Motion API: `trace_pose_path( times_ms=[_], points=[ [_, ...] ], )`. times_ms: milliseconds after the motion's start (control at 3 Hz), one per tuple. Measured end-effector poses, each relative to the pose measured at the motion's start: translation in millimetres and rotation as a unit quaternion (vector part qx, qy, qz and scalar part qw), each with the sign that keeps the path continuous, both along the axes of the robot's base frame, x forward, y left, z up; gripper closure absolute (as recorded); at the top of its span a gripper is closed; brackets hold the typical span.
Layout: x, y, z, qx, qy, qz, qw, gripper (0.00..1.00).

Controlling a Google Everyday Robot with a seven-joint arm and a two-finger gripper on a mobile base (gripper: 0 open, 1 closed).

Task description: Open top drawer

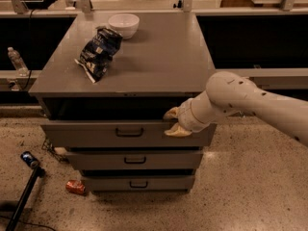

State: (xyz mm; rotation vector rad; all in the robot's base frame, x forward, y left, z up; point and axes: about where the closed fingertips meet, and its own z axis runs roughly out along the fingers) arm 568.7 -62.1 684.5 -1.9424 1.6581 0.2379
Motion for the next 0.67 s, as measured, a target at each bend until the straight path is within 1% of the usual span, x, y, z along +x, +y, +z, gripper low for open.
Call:
trace_pose_path(
  times_ms=[333,667],
  points=[
    [-14.4,0.3,11.4,-0.008,0.001,0.013,0.9999,0.96],
    [-56.0,-9.5,17.9,-0.037,0.042,0.012,0.9984,0.84]
  ],
)
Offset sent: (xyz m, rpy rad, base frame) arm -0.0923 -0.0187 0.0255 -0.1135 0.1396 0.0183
